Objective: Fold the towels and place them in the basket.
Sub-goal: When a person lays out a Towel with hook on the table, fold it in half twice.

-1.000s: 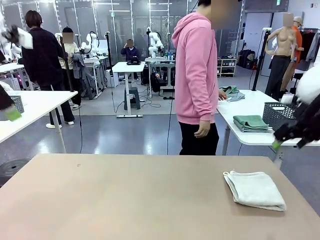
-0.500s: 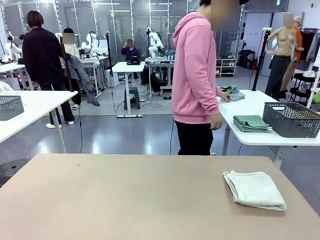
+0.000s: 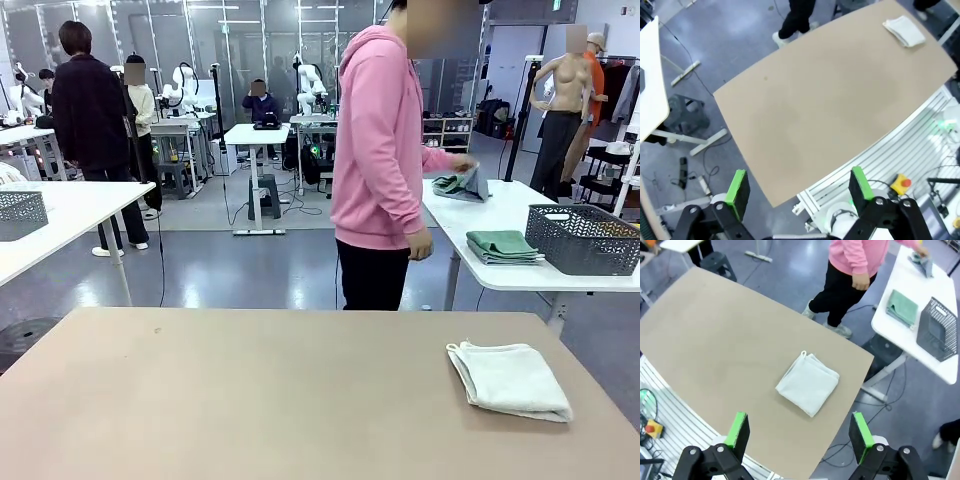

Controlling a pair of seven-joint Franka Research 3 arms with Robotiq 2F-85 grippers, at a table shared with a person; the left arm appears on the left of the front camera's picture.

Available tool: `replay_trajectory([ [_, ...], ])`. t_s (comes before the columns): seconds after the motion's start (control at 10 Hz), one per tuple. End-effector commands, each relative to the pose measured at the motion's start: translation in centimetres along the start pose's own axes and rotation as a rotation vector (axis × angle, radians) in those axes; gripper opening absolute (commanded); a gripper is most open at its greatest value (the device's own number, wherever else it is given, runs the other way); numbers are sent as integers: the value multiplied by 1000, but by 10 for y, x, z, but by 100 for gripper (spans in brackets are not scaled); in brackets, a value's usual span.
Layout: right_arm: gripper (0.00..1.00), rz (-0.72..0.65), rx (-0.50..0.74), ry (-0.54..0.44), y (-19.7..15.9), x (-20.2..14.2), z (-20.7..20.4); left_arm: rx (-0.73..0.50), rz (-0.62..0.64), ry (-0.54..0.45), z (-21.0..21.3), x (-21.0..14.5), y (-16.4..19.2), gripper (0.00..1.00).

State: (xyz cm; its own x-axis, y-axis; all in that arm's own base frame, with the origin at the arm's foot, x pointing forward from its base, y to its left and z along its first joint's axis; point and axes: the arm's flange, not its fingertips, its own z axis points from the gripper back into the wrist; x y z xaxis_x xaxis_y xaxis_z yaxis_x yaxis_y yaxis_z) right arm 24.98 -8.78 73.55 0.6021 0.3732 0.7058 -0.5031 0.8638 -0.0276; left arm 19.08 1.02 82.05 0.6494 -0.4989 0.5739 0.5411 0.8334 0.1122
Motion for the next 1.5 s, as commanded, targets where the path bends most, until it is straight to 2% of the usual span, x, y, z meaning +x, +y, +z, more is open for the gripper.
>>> replay_trajectory([
  [0.0, 100, 53, -49, 11, 17, -5, 7, 0, -6, -26, -20, -9, -5, 100],
  [0.3, 100, 15, -21, 109, 29, -2, 22, 52, -32, -37, -29, -18, -6, 100],
  [0.5, 100, 10, -32, 140, 32, -2, 20, 49, -12, -59, -32, -24, -7, 100],
  [0.6, 100, -32, -29, 131, 28, -4, 11, 15, -14, -21, -26, -14, -5, 100],
  [0.7, 100, 38, -19, 107, 28, -9, 18, 15, -14, -21, -26, -14, -5, 100],
  [1.4, 100, 38, -19, 107, 28, -9, 18, 15, -14, -21, -26, -14, -5, 100],
])
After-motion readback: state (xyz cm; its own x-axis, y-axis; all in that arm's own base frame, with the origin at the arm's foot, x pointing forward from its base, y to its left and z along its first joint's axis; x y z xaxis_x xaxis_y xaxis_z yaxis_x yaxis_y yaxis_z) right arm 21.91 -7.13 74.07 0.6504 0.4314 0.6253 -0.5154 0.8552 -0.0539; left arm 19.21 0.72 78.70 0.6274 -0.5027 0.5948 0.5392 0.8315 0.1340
